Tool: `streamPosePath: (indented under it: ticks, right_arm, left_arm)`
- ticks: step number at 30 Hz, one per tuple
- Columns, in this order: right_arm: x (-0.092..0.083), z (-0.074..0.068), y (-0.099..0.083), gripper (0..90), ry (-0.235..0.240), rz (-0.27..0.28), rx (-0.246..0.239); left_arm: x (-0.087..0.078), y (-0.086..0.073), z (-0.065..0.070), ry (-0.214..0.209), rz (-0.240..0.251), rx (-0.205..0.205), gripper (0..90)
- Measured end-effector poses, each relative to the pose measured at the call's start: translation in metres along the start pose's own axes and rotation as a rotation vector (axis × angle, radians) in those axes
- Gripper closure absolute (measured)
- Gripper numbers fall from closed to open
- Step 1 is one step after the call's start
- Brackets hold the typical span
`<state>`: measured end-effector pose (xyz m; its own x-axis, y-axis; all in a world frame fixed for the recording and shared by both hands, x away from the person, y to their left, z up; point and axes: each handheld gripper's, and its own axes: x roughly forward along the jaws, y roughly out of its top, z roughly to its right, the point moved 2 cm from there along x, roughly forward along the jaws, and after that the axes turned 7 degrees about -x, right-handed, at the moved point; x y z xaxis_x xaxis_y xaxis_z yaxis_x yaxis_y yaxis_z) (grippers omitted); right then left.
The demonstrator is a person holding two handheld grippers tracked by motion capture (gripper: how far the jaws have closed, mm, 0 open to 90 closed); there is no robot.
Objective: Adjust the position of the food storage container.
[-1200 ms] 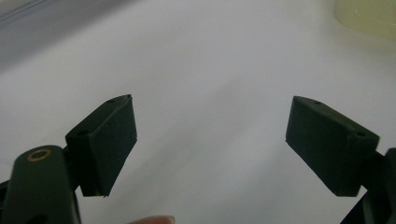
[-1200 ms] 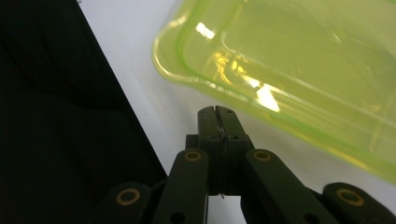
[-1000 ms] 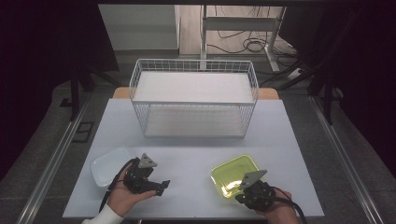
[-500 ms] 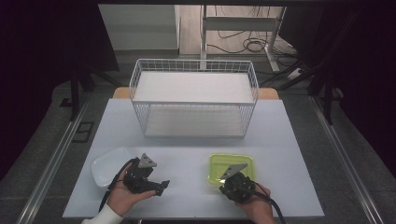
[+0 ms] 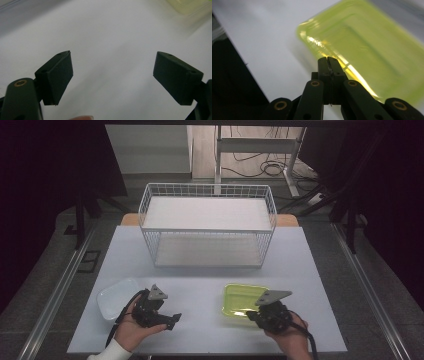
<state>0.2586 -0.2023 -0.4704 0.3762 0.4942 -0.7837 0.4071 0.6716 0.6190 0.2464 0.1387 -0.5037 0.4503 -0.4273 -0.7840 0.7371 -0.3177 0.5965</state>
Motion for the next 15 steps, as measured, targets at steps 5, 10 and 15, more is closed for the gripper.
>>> streamPosePath:
  ticks: [5, 10, 15]
  right_arm:
    - [-0.021, 0.035, -0.017, 89.0, -0.106, 0.017, 0.086]
    - [-0.024, 0.064, -0.040, 89.0, -0.157, -0.012, 0.177]
    - [-0.015, 0.073, -0.048, 89.0, -0.161, -0.042, 0.200]
  left_arm:
    - [0.001, 0.000, 0.000, -0.001, -0.004, -0.001, 16.0]
    - [0.001, 0.000, -0.001, 0.002, -0.006, 0.003, 16.0]
    - [0.001, 0.000, 0.000, 0.001, -0.008, 0.004, 16.0]
